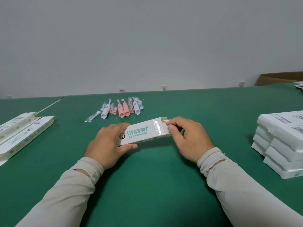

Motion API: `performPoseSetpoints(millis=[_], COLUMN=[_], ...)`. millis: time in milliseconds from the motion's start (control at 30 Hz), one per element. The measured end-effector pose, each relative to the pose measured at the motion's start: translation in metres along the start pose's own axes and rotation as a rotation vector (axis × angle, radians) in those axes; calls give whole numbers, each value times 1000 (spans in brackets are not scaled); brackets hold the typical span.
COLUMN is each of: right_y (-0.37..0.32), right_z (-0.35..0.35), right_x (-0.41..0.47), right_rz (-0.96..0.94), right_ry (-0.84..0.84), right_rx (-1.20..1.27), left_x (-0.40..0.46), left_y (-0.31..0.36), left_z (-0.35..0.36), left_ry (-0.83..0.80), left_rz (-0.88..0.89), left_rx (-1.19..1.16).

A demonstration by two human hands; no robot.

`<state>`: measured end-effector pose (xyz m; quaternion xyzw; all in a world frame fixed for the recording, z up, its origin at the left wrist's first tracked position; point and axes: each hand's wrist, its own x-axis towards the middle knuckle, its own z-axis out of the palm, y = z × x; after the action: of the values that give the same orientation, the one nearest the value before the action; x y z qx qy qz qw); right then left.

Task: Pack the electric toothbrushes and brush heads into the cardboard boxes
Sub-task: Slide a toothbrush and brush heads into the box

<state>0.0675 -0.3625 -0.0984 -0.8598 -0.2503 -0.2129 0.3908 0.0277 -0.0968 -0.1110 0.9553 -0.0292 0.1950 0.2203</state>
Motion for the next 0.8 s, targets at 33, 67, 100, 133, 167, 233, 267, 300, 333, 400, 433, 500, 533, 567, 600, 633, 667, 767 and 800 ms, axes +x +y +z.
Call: performPoseSetpoints(millis=[33, 67, 100, 133, 167, 233, 267, 300, 333, 400, 433, 500, 533, 567, 600, 633, 667, 767, 800], right_y=[3, 5, 6, 7, 8, 9, 9, 10, 9, 6, 5, 2, 0, -2, -3, -3, -3, 6, 10], right_z=[1, 1, 3, 4, 5, 6, 6, 6, 6, 11, 17, 34, 44, 57, 70, 84, 98, 137, 147], right_x=[0, 0, 0, -1, -1, -1, 0, 1, 5, 19, 31, 60, 76, 91, 106, 121, 136, 174, 184], right_rz=[26, 48, 63, 70, 73, 75, 80, 90, 109, 186, 226, 248, 235, 221, 214, 208, 204, 219, 225], right_ry=[-33, -69, -109, -150, -188, -236, -250, -258, -255, -162, -76, 44, 37, -11, -77, -143, -199, -320, -344], right_rx=[26, 70, 116, 148, 164, 197, 233, 281, 338, 450, 467, 331, 227, 133, 58, 1, -47, -185, -215], left_x=[0, 0, 0, 0, 0, 0, 0, 0, 2, 6, 9, 12, 12, 13, 14, 16, 17, 23, 24], left_y=[0, 0, 0, -1, -1, -1, -1, -2, -4, -13, -21, -39, -47, -53, -56, -58, -59, -64, -66], left_z=[0, 0, -1, -2, -2, -3, -5, -7, -11, -21, -26, -33, -34, -33, -31, -29, -27, -22, -21], left_ry=[-15, -27, -35, -39, -42, -53, -59, -66, -67, 2, 84, 278, 345, 383, 397, 404, 408, 426, 435], left_rz=[2, 2, 0, -4, -4, 9, 14, 16, 12, -15, -58, -199, -265, -314, -346, -370, -390, -440, -448], left_rx=[1, 4, 3, 0, -5, -11, -13, -9, 4, 45, 63, 73, 68, 68, 77, 91, 105, 127, 125])
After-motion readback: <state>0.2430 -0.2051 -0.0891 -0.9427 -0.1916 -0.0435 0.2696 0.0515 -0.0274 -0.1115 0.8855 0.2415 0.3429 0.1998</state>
